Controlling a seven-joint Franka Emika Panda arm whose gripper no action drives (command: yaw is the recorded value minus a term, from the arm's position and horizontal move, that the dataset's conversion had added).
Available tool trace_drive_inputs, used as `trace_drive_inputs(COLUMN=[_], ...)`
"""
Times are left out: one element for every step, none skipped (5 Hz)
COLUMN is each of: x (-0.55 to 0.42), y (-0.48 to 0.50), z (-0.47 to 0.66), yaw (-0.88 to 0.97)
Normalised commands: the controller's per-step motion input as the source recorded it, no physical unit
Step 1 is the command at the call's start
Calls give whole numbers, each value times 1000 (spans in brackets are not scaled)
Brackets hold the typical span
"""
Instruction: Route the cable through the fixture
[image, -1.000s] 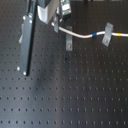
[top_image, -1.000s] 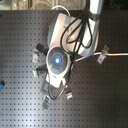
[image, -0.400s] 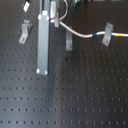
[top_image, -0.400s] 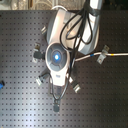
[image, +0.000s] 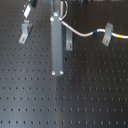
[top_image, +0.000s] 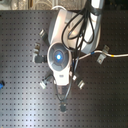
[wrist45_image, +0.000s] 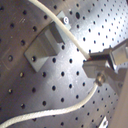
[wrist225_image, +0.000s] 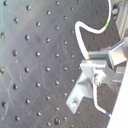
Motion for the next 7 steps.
trace_drive_inputs(x=[-9,3,-94,-130,-76,-53,-37], y=[0,-17,-122,-19,-7,-3,-2], z=[-77,83,350,259,198,159,73], yaw=[-163,0,49,86,77,23,11])
